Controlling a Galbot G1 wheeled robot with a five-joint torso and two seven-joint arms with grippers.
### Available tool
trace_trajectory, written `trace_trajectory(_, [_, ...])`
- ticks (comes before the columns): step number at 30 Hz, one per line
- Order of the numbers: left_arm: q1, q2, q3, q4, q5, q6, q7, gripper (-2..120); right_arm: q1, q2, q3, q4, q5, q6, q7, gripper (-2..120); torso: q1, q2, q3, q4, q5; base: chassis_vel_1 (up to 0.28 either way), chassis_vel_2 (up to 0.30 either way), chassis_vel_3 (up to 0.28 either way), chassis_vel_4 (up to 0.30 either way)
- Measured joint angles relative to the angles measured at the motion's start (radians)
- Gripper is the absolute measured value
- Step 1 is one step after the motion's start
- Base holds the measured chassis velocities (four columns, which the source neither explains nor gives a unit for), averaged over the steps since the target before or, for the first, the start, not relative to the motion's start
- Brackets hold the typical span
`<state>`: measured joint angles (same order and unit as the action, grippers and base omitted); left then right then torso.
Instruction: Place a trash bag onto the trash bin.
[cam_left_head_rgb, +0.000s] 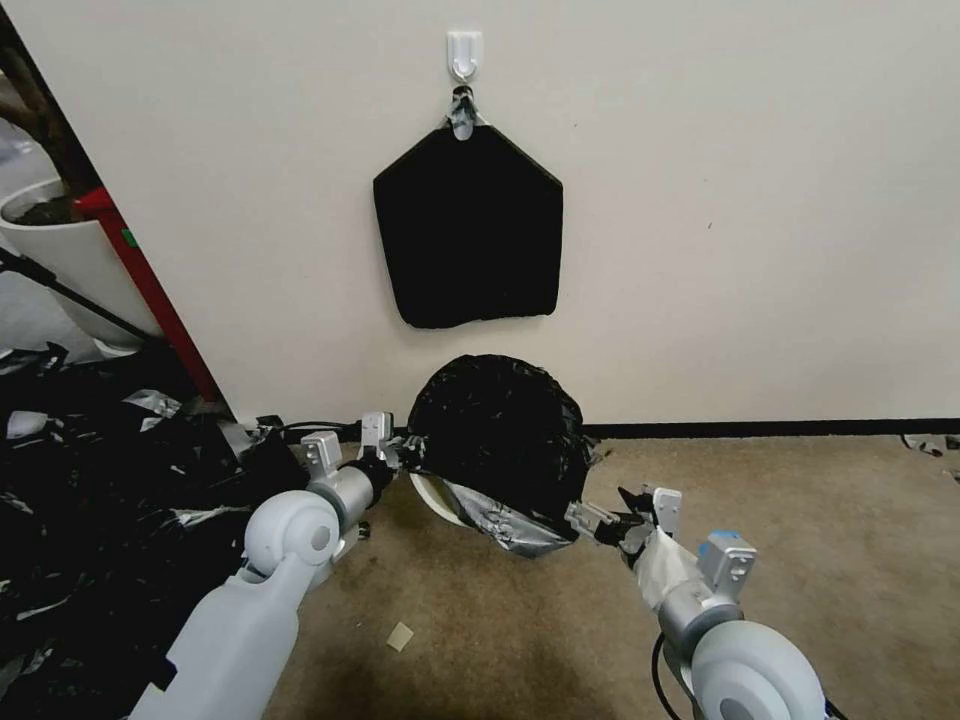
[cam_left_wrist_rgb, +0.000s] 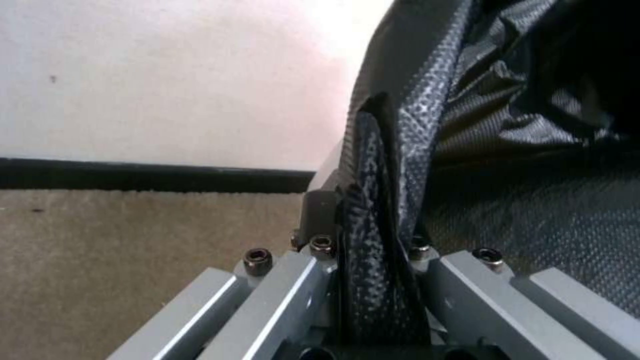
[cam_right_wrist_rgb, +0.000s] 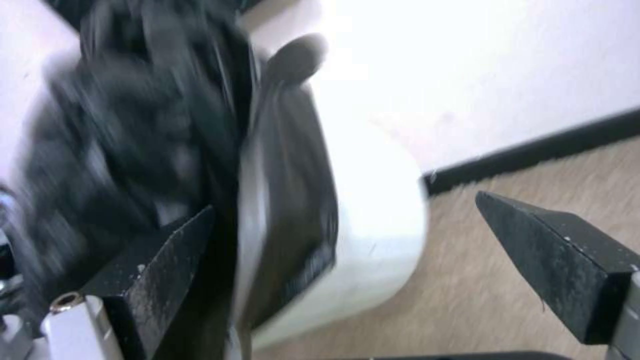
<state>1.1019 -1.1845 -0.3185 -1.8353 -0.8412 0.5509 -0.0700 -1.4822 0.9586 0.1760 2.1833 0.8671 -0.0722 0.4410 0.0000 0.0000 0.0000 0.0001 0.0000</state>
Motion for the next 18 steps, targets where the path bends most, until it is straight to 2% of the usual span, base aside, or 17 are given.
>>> trace_trajectory(4, [-0.015,-0.006,0.003,0.015,-0.004,-0.007,-0.029,3,-0.017,0.008,-0.006,0.002,-0.099,0.029,0.035,100,0.0,0.0,0.0,-0.0001,0.0,0.0,0.0,0.0,0.0])
trace_trajectory(6, [-0.023,-0.01,0.005,0.023,-0.006,-0.01,-0.042,3,-0.045,0.016,-0.022,0.023,-0.222,0.071,0.023,100,0.0,0.0,0.0,-0.0001,-0.0003,0.0,0.0,0.0,0.0])
trace_trajectory(7, [-0.023,-0.01,0.005,0.023,-0.006,-0.01,-0.042,3,-0.045,0.016,-0.022,0.023,-0.222,0.071,0.023,100,0.0,0.0,0.0,-0.0001,-0.0003,0.0,0.0,0.0,0.0])
trace_trajectory(8, [-0.024,-0.012,0.007,0.026,-0.006,-0.01,-0.045,3,-0.058,0.019,-0.029,0.024,-0.294,0.103,-0.006,100,0.0,0.0,0.0,0.0,-0.0002,0.0,0.0,0.0,0.0])
trace_trajectory(9, [-0.026,-0.014,0.007,0.026,-0.009,-0.009,-0.049,3,-0.077,0.022,-0.035,0.016,-0.425,0.188,-0.094,100,0.0,0.0,0.0,-0.0001,-0.0002,0.0,0.0,0.0,0.0])
trace_trajectory(10, [-0.026,-0.014,0.007,0.026,-0.009,-0.009,-0.049,3,-0.077,0.022,-0.035,0.016,-0.425,0.188,-0.094,100,0.0,0.0,0.0,-0.0001,-0.0002,0.0,0.0,0.0,0.0])
trace_trajectory(12, [-0.026,-0.018,0.007,0.021,-0.023,-0.006,-0.058,3,-0.097,0.026,-0.036,-0.018,-0.623,0.314,-0.253,100,0.0,0.0,0.0,-0.0001,-0.0002,0.0,0.0,0.0,0.0])
trace_trajectory(13, [-0.027,-0.019,0.006,0.015,-0.035,-0.001,-0.064,3,-0.101,0.029,-0.037,-0.031,-0.699,0.345,-0.3,100,0.0,0.0,0.0,-0.0001,-0.0001,0.0,0.0,0.0,0.0])
trace_trajectory(14, [-0.027,-0.021,0.003,0.002,-0.057,0.007,-0.072,3,-0.103,0.036,-0.037,-0.052,-0.817,0.361,-0.332,100,0.0,0.0,0.0,0.0,-0.0001,0.0,0.0,0.0,0.0])
trace_trajectory(15, [-0.027,-0.021,0.003,0.002,-0.057,0.007,-0.072,3,-0.103,0.036,-0.037,-0.052,-0.817,0.361,-0.332,100,0.0,0.0,0.0,0.0,-0.0001,0.0,0.0,0.0,0.0])
trace_trajectory(18, [-0.032,-0.023,-0.009,-0.029,-0.109,0.024,-0.1,3,-0.097,0.056,-0.03,-0.093,-1.051,0.363,-0.348,100,0.0,0.0,0.0,-0.0001,0.0001,0.0,0.0,0.0,0.0])
